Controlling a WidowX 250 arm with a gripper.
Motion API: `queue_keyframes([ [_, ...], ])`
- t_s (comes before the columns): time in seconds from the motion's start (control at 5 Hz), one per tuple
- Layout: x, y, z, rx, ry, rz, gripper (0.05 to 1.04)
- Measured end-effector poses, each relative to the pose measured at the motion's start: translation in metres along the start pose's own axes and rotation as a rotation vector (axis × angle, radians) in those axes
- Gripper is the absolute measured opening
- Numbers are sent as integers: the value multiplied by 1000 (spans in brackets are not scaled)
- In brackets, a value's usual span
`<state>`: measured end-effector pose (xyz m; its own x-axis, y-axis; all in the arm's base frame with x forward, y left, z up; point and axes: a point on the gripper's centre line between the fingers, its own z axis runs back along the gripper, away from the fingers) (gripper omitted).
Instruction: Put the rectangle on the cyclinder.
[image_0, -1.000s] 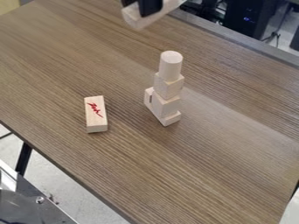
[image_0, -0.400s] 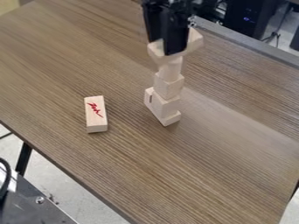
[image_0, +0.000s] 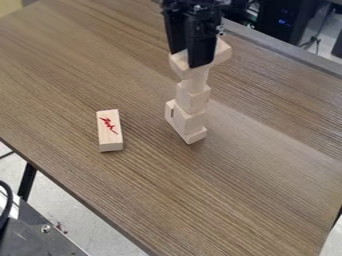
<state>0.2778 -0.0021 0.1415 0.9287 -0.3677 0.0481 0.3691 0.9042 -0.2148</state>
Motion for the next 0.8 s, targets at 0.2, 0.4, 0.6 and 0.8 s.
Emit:
queue_keyframes([
  [0.2, 4, 5, 0, 19, -33, 18, 509],
  [0.4, 3, 8, 1, 53, -17, 34, 510],
  [0.6, 7, 11, 1, 72, -2, 54, 510],
  [0.8, 8, 12, 1, 65, 10, 65, 510],
])
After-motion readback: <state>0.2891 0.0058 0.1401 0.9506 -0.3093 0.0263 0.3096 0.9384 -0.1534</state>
